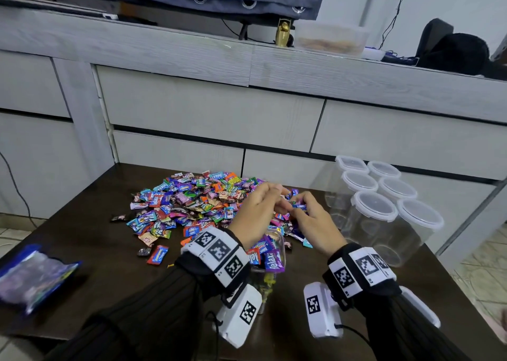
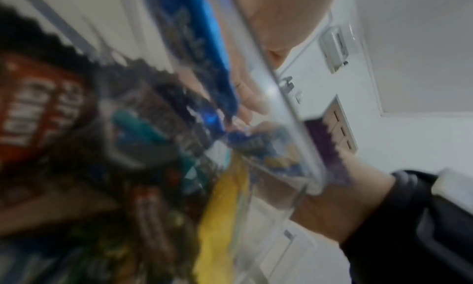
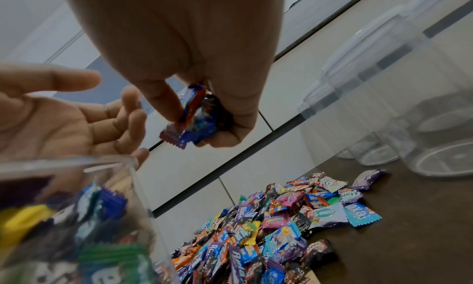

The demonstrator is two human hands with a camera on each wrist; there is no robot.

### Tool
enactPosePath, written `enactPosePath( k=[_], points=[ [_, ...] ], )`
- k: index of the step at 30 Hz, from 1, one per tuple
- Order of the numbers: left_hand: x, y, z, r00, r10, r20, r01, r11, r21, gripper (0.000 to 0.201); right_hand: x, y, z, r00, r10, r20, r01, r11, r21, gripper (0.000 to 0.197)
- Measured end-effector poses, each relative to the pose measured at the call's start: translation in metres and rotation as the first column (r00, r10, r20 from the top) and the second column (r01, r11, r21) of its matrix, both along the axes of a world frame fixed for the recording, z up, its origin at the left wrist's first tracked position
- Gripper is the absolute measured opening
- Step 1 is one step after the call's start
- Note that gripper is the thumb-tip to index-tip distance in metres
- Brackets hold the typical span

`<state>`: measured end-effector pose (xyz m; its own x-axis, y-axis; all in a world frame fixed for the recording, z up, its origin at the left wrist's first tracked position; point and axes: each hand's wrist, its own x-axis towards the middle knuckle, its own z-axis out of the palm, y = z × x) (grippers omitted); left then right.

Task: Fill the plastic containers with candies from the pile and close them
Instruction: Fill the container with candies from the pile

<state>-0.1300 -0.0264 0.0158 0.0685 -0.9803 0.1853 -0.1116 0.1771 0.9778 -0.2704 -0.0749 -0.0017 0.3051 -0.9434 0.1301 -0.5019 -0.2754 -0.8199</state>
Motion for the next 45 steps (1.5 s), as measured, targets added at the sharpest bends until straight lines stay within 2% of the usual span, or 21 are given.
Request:
enactPosePath(
  k=[3,4,7,9,11,14,19,22,25,33,37,39,42,45],
  points=[
    [0.016,0.004,0.0,1.0,-0.002,0.018,0.003,0.998,-0.07,0.027,-0.002,0.004,0.005,0.999,0.04,0.026,-0.04,0.999,-0.015,0.01],
    [0.024,0.007,-0.002,0.998,-0.022,0.061,0.027,0.996,-0.085,0.039,-0.002,0.006,0.007,0.998,0.063,0.029,-0.062,0.997,-0.045,0.013],
    [0.046,0.018,-0.013,0.967,-0.137,0.215,0.163,0.981,-0.106,0.097,0.005,0.018,0.011,0.985,0.175,0.002,-0.171,0.967,-0.191,0.021],
    [0.057,0.025,-0.022,0.95,-0.185,0.25,0.218,0.97,-0.11,0.115,0.012,0.027,0.01,0.971,0.236,-0.043,-0.239,0.934,-0.266,0.023],
    [0.062,0.031,-0.032,0.945,-0.224,0.237,0.251,0.964,-0.09,0.122,0.018,0.033,0.008,0.957,0.283,-0.065,-0.289,0.909,-0.299,0.021],
    [0.062,0.037,-0.043,0.926,-0.293,0.239,0.309,0.951,-0.029,0.118,0.025,0.041,0.006,0.93,0.359,-0.077,-0.365,0.881,-0.3,0.009],
    [0.062,0.036,-0.054,0.866,-0.227,0.446,0.247,0.969,0.013,0.109,0.027,0.049,0.001,0.841,0.453,-0.294,-0.539,0.748,-0.387,0.026],
    [0.062,0.034,-0.058,0.851,-0.206,0.482,0.234,0.972,0.004,0.107,0.024,0.05,-0.004,0.83,0.465,-0.308,-0.556,0.725,-0.406,0.01],
    [0.062,0.032,-0.06,0.85,-0.202,0.487,0.237,0.972,-0.009,0.108,0.023,0.051,-0.007,0.831,0.461,-0.312,-0.556,0.713,-0.426,0.014],
    [0.06,0.032,-0.065,0.887,-0.163,0.431,0.209,0.976,-0.061,0.101,0.016,0.048,0.003,0.85,0.491,-0.191,-0.518,0.717,-0.466,0.03],
    [0.061,0.03,-0.069,0.892,-0.17,0.419,0.21,0.977,-0.05,0.105,0.014,0.045,0.01,0.858,0.513,-0.003,-0.484,0.809,-0.333,0.034],
    [0.061,0.03,-0.071,0.894,-0.178,0.41,0.211,0.977,-0.037,0.107,0.014,0.043,0.012,0.868,0.494,0.041,-0.464,0.838,-0.287,0.036],
    [0.061,0.03,-0.071,0.894,-0.176,0.412,0.212,0.976,-0.044,0.107,0.012,0.04,0.014,0.871,0.49,-0.048,-0.478,0.82,-0.315,0.031],
    [0.061,0.029,-0.071,0.891,-0.175,0.418,0.211,0.977,-0.041,0.109,0.012,0.038,0.013,0.852,0.439,-0.286,-0.523,0.741,-0.421,0.017]
  ],
)
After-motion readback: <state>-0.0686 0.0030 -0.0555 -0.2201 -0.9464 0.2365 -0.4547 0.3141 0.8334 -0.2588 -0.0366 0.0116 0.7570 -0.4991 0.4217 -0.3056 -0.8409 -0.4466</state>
